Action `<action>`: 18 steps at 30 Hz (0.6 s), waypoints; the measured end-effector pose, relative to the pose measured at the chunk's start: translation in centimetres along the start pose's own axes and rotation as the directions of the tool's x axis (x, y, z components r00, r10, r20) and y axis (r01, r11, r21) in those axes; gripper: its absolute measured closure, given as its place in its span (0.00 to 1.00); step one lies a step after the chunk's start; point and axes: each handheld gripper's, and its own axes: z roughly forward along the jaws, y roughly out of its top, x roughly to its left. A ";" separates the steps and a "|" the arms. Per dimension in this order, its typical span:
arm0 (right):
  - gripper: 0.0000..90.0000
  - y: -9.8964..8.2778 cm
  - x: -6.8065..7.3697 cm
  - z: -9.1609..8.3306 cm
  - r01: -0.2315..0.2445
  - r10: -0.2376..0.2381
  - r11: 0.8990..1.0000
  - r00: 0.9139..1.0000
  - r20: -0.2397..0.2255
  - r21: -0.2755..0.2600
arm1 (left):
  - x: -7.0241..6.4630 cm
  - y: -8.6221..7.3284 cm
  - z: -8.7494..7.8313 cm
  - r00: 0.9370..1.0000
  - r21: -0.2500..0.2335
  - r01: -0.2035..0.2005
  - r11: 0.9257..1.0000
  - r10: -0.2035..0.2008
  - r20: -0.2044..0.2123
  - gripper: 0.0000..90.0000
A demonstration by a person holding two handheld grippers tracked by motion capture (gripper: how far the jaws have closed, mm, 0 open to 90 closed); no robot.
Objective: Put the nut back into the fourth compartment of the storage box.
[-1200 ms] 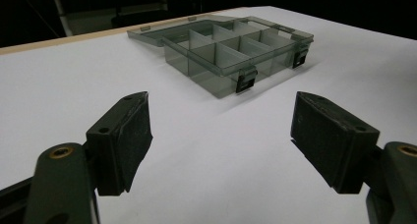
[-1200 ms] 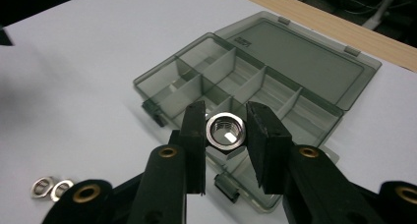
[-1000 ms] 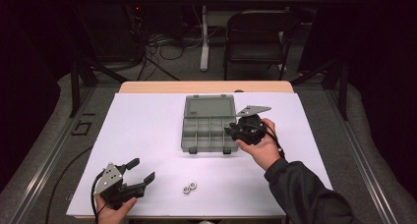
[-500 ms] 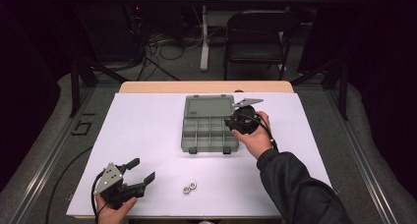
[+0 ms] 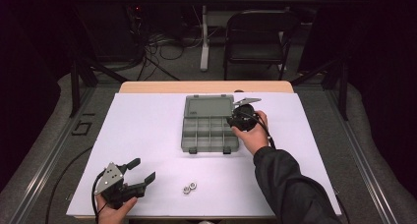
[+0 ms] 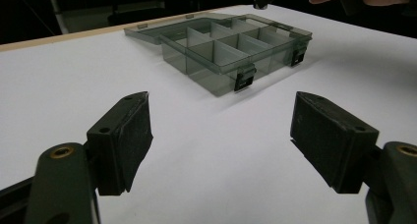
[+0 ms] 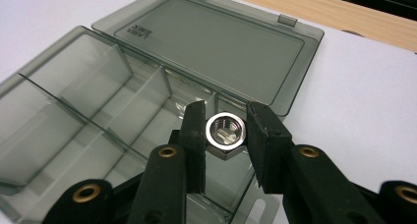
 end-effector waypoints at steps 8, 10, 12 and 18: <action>0.78 -0.3 0.2 1.0 0.014 -0.014 1.000 1.000 0.010 0.013 | 0.0 0.0 0.0 1.000 0.000 0.001 1.000 -0.001 0.002 0.26; 0.78 -0.4 0.2 1.3 0.013 -0.013 1.000 1.000 0.006 0.010 | 0.0 0.0 0.1 1.000 0.000 0.001 1.000 -0.001 0.007 0.26; 0.78 -0.5 0.1 1.5 0.011 -0.011 1.000 1.000 0.015 0.021 | 0.0 0.0 0.1 1.000 0.000 0.000 1.000 0.000 0.005 0.26; 0.78 -0.9 0.2 2.2 0.003 -0.004 0.999 1.000 0.018 0.035 | 0.0 0.0 0.0 1.000 0.006 -0.004 1.000 0.004 -0.001 0.26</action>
